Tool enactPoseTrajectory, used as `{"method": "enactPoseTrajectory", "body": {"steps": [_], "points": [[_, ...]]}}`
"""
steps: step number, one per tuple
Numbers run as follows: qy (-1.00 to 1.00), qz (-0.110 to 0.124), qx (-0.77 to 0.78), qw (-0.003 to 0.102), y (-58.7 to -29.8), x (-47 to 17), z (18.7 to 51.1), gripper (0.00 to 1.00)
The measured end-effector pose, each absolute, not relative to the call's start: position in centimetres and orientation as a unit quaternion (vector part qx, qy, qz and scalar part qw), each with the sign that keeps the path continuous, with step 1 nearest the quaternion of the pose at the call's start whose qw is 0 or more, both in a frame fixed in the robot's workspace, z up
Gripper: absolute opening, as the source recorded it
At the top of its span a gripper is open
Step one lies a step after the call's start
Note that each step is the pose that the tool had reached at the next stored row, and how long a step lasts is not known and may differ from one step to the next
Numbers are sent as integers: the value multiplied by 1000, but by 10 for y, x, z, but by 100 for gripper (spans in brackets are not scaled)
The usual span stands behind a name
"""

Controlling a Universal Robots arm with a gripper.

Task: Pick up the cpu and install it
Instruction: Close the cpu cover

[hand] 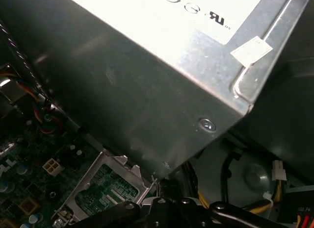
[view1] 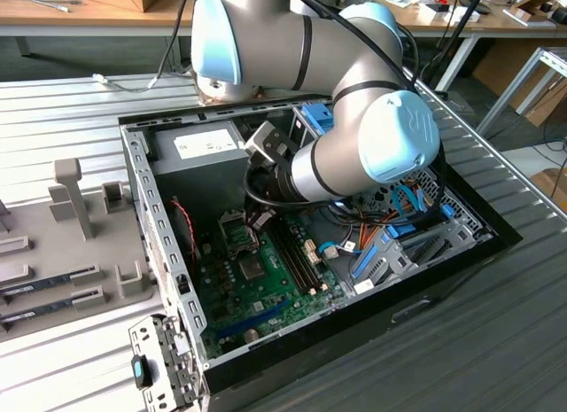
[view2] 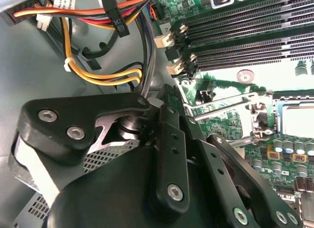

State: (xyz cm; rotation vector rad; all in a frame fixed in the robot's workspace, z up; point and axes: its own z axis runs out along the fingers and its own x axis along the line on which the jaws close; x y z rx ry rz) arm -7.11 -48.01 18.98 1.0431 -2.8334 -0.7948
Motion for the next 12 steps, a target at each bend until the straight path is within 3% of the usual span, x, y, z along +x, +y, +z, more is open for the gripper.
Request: {"method": "enactPoseTrajectory", "body": {"steps": [12], "points": [[-908,-254,334,10,-491,-71,192,11]]}}
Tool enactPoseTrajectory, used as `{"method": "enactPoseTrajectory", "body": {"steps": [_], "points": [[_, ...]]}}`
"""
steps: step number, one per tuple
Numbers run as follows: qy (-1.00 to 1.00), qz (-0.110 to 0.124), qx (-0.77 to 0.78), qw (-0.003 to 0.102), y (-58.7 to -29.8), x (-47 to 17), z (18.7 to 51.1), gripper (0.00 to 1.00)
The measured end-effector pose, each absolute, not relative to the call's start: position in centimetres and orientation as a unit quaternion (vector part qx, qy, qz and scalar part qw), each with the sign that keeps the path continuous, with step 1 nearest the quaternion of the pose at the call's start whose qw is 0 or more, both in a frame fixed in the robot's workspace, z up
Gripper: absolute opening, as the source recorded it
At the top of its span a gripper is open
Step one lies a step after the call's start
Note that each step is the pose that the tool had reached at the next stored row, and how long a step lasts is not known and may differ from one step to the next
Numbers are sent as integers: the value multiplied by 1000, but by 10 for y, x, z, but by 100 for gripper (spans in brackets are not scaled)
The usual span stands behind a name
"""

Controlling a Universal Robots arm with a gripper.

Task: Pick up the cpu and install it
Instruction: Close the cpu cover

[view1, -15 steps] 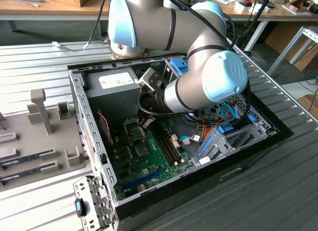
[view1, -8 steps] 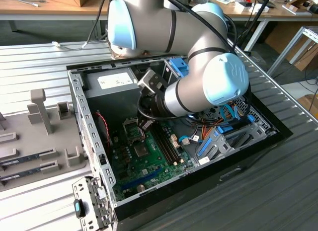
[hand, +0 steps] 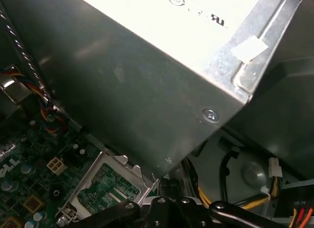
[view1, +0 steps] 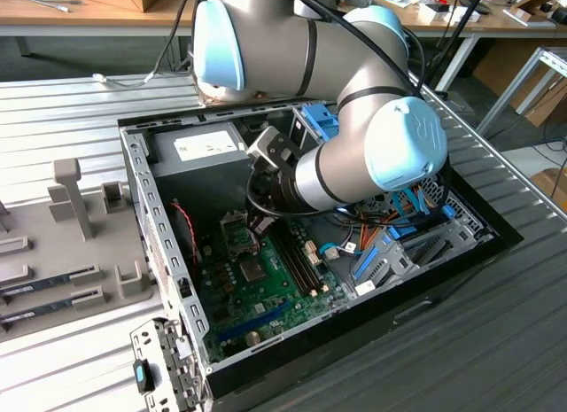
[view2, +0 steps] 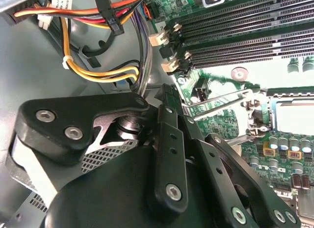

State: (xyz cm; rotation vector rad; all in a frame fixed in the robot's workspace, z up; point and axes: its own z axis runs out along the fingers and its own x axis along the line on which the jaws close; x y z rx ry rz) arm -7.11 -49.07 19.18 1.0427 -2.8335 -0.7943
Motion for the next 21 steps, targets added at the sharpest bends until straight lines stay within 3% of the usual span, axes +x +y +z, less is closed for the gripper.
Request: {"method": "enactPoseTrajectory", "body": {"steps": [21], "points": [[-907,-256,334,9,-492,-71,207,11]]}}
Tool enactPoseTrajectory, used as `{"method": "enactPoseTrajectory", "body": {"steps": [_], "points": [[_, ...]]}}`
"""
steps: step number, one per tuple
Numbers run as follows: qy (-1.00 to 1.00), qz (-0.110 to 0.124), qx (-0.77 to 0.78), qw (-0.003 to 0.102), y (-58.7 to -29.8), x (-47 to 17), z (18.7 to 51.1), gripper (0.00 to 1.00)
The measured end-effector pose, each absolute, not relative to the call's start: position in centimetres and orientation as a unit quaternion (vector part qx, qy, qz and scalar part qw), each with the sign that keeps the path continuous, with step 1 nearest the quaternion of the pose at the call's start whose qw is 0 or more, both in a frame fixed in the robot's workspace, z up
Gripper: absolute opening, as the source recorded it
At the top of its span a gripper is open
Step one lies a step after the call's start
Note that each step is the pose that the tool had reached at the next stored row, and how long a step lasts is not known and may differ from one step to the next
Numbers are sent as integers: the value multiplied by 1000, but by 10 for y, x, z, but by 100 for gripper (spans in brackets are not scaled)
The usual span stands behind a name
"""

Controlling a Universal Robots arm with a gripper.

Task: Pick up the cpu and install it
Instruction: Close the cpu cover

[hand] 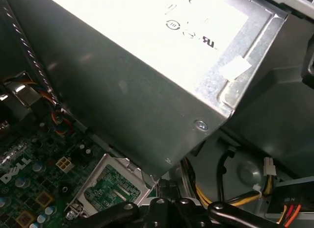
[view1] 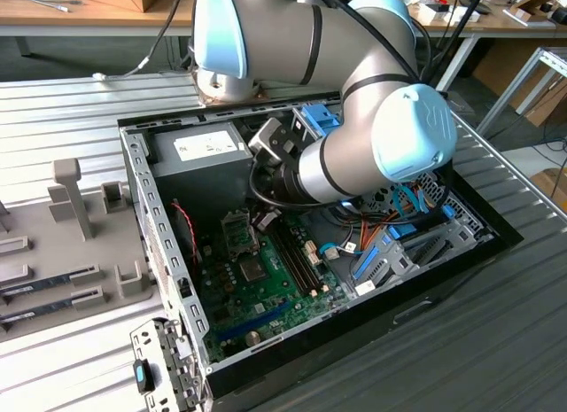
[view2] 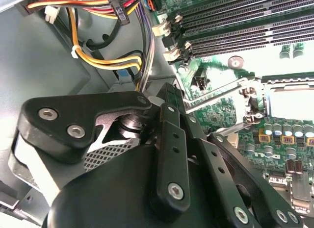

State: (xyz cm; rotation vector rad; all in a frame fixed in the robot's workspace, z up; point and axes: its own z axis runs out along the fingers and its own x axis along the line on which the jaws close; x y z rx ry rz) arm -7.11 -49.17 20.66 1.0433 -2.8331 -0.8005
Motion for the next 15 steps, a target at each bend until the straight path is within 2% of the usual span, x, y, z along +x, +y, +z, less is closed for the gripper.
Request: {"method": "enactPoseTrajectory", "body": {"steps": [15], "points": [[-907,-258,334,9,-492,-63,206,11]]}}
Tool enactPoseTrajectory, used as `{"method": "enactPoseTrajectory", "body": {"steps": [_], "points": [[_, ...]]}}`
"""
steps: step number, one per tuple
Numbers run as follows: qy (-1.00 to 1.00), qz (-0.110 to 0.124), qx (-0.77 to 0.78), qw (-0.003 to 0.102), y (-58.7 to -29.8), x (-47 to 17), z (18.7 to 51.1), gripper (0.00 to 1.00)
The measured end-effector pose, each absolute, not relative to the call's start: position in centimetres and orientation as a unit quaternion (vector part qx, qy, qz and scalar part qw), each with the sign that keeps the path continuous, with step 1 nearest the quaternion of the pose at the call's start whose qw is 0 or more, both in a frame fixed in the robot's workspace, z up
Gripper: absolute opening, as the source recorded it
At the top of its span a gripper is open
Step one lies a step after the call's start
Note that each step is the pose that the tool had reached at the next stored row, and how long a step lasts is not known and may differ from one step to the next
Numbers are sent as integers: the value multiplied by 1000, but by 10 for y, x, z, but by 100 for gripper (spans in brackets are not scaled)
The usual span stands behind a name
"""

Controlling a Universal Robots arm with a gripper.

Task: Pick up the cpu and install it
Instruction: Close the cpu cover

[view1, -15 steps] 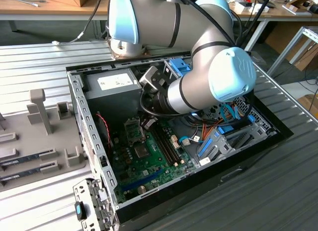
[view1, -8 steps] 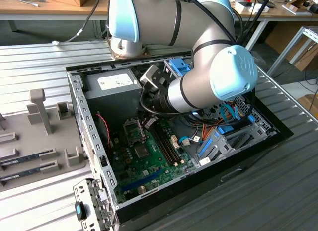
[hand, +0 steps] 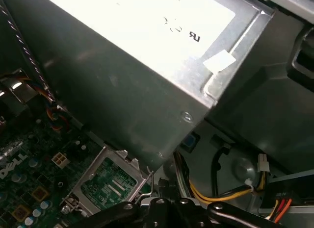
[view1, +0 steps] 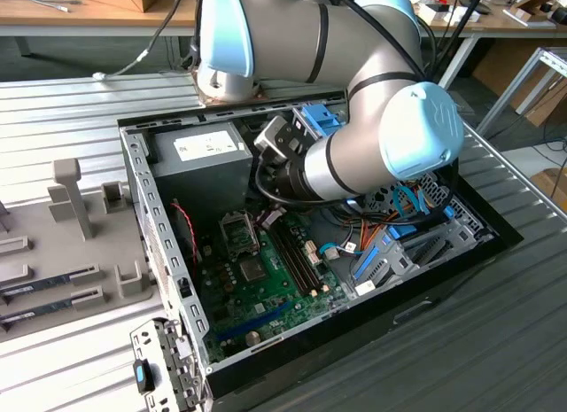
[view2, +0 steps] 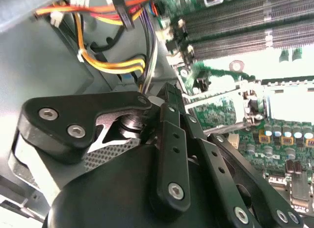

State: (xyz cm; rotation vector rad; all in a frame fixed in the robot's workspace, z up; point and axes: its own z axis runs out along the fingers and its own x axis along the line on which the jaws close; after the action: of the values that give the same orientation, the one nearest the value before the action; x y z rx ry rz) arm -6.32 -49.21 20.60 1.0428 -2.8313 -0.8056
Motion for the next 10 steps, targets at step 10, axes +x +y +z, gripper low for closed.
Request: {"method": "enactPoseTrajectory", "body": {"steps": [10], "points": [[-906,-258,334,9,-492,-65,194,11]]}}
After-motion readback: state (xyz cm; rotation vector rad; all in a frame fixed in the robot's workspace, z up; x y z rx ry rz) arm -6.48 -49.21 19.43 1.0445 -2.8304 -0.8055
